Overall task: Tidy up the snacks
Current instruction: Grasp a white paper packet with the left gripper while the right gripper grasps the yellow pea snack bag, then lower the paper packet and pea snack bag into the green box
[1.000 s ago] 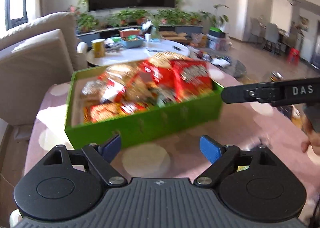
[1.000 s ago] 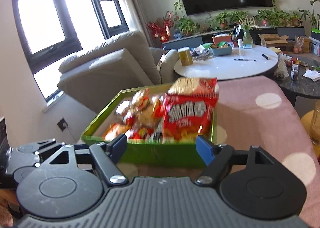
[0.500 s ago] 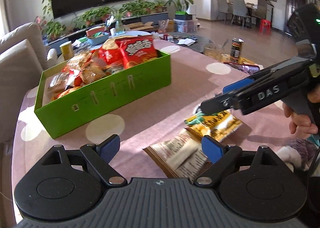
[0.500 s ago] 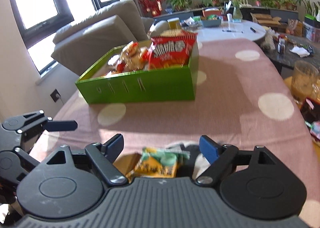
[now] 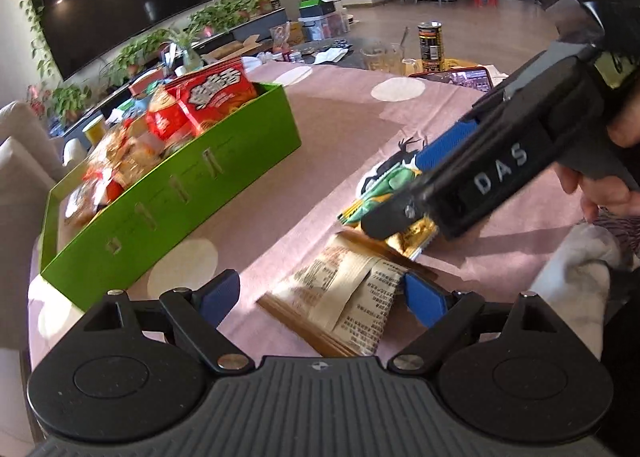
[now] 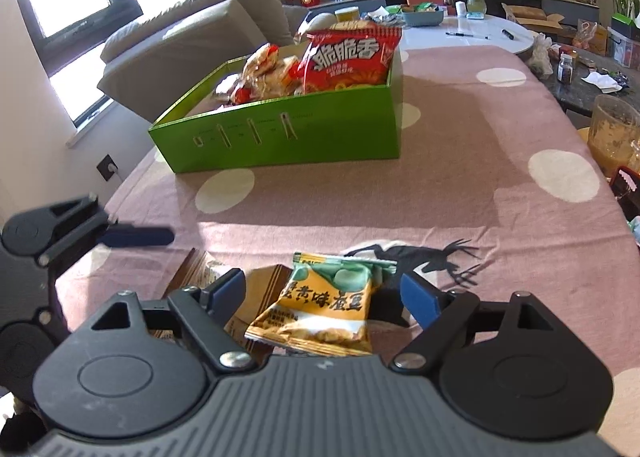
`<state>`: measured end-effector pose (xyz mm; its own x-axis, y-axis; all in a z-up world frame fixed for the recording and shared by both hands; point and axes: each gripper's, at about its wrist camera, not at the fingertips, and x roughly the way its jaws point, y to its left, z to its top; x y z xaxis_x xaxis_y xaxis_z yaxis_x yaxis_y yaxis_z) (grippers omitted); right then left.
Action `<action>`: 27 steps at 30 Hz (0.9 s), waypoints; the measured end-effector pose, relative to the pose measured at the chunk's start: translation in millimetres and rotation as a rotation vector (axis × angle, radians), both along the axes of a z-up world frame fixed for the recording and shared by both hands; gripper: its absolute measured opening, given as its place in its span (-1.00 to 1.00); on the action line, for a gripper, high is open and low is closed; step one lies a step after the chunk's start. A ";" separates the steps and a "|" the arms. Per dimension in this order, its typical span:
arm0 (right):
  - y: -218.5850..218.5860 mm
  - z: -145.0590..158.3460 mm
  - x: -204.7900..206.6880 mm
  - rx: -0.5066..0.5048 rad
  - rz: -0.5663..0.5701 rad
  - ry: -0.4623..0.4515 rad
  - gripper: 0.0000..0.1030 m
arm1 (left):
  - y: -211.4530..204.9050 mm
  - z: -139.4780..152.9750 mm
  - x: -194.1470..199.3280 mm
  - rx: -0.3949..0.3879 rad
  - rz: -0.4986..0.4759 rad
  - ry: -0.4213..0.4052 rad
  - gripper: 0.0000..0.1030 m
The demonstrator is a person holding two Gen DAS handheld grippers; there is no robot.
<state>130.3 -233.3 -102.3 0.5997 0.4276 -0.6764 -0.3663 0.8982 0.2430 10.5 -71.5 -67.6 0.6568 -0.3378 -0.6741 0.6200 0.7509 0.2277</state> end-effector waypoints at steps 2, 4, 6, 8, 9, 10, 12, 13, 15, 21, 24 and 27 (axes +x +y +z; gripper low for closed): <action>-2.3 -1.0 1.2 0.002 -0.015 0.005 0.49 | -2.7 -1.9 7.3 -0.021 -0.014 0.022 0.71; -5.6 -1.5 2.6 0.007 -0.027 0.010 0.49 | -5.3 -4.6 13.6 -0.037 -0.017 0.043 0.71; -7.2 -2.0 3.5 0.009 -0.034 0.011 0.49 | -7.5 -7.8 17.7 -0.045 -0.008 0.056 0.70; -8.0 -2.4 3.9 0.011 -0.037 0.013 0.49 | -7.6 -10.9 21.8 -0.060 0.015 0.082 0.49; -8.2 -2.6 4.1 0.013 -0.038 0.014 0.49 | -5.1 -10.6 23.1 -0.089 0.027 0.100 0.36; -8.8 -2.9 4.0 0.016 -0.038 0.014 0.49 | -2.6 -9.6 24.9 -0.110 0.050 0.114 0.16; -8.3 -2.2 4.5 0.022 -0.039 0.013 0.49 | 1.3 -8.1 26.5 -0.109 0.104 0.115 0.11; -7.9 -1.9 4.6 0.024 -0.040 0.012 0.49 | 4.0 -7.7 26.0 -0.106 0.133 0.107 0.09; -5.7 -1.6 5.6 0.023 -0.041 0.012 0.49 | 12.0 -6.4 25.0 -0.110 0.193 0.093 0.09; 4.6 -2.8 9.0 -0.008 -0.050 0.010 0.49 | 49.6 7.9 22.0 -0.224 0.381 0.047 0.08; 12.6 -4.4 9.7 -0.034 -0.033 0.005 0.49 | 58.7 13.2 22.7 -0.232 0.425 0.017 0.09; 22.0 -6.4 9.1 -0.102 -0.013 -0.025 0.49 | 65.0 16.0 21.2 -0.252 0.446 0.006 0.09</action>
<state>139.4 -211.3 -108.7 0.6221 0.3491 -0.7008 -0.3592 0.9226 0.1407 31.7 -6.6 -51.6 0.7705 -0.1782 -0.6121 0.2279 0.9737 0.0035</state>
